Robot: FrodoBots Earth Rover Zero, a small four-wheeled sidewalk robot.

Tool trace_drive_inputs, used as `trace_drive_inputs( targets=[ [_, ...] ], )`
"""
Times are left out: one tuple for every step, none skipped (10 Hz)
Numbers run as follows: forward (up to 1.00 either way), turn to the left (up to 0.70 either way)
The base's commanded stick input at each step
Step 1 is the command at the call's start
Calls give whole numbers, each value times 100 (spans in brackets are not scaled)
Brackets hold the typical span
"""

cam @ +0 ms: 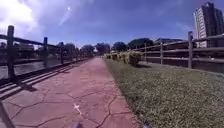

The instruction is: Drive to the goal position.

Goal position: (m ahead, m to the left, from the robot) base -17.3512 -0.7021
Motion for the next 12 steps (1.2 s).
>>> trace_drive_inputs(
  targets=[
    [0,70],
    [0,70],
    [0,70],
    [0,70],
    [0,70],
    [0,70],
    [0,70],
    [0,70],
    [0,70],
    [0,70],
    [0,70],
    [0,70]
  ],
)
